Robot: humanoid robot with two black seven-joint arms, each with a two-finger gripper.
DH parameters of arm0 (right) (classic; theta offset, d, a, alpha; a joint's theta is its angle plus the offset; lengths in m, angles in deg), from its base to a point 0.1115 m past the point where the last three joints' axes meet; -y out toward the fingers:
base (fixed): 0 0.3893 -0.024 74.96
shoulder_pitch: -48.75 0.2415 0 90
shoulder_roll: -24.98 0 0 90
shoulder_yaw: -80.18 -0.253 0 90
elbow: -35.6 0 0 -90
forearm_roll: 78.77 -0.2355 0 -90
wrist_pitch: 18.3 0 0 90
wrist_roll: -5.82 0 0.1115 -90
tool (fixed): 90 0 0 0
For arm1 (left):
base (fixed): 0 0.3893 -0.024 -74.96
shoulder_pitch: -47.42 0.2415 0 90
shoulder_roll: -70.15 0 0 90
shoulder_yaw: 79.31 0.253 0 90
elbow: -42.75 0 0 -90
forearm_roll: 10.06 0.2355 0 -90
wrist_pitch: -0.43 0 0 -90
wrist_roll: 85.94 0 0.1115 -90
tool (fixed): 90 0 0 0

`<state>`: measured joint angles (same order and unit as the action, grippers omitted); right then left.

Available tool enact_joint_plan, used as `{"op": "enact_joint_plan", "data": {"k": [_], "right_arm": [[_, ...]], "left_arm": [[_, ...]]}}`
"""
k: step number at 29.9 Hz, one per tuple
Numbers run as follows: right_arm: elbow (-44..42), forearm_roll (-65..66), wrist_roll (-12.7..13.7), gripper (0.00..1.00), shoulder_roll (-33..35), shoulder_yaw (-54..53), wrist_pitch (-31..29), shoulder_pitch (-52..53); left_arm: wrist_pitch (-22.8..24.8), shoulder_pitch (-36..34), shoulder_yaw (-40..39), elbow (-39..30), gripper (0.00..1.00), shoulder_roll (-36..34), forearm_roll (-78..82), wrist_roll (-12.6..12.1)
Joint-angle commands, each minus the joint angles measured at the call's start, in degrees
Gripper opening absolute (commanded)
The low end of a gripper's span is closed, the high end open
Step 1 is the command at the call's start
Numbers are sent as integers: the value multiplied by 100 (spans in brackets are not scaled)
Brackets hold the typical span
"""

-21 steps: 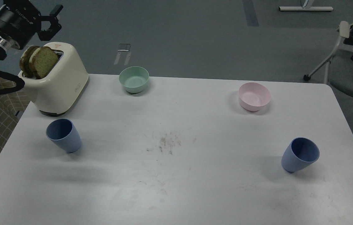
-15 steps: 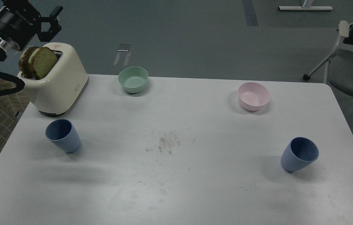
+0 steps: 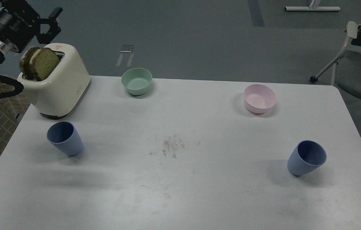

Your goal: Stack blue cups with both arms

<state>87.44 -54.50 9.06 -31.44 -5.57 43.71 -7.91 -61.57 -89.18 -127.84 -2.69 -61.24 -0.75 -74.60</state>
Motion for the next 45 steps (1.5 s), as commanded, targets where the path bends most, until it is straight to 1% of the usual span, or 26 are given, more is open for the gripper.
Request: {"op": "enact_joint_plan", "data": {"k": [1, 6, 9, 11, 12, 17, 19, 24, 27, 32, 36, 37, 39, 42, 45], "right_arm": [[54, -10, -7, 100, -1, -3, -1, -30], [63, -10, -68, 100, 34, -21, -1, -56], [63, -10, -174, 100, 34, -117, -1, -144], [81, -10, -200, 100, 34, -188, -1, -231], [81, -10, -209, 100, 34, -214, -1, -249], [63, -19, -350, 100, 16, -530, -1, -399], [46, -45, -367, 100, 8, -723, -1, -521], [19, -457, -394, 100, 8, -900, -1, -689], [19, -651, -394, 100, 8, -953, -1, -794], [19, -652, -394, 100, 8, -953, -1, -847], [54, -634, -385, 100, 8, -883, -1, -935], [63, -634, -394, 100, 8, -882, -1, -970], [90, -599, -385, 100, -1, -839, -1, -1084], [107, -555, -385, 100, -36, -629, -1, -1084], [134, -546, -385, 100, -36, -399, -1, -1032]], "left_arm": [[0, 1, 45, 0, 98, 0, 45, -9], [0, 28, 63, -131, 97, -61, 405, 17], [0, 247, 1, -570, 96, -333, 879, 79], [0, 466, 10, -1105, 96, -614, 1579, 263], [0, 511, 10, -1221, 96, -676, 1809, 298], [0, 845, -16, -1924, 96, -1273, 3506, 351], [0, 1064, 27, -2476, 94, -1729, 4295, 360], [0, 1346, 71, -3347, 90, -2424, 5097, 404], [0, 1565, 133, -3673, 89, -2767, 5843, 422], [0, 1899, 221, -3850, 89, -3058, 7136, 465], [-5, 2206, 439, -3841, 89, -3181, 7900, 632], [-118, 2251, 528, -3832, 89, -3182, 8016, 667], [-557, 2295, 939, -3753, 89, -3173, 8480, 746], [-909, 2295, 1344, -3622, 89, -3147, 8658, 826], [-1033, 2304, 1486, -3428, 89, -3111, 8650, 835]]}}
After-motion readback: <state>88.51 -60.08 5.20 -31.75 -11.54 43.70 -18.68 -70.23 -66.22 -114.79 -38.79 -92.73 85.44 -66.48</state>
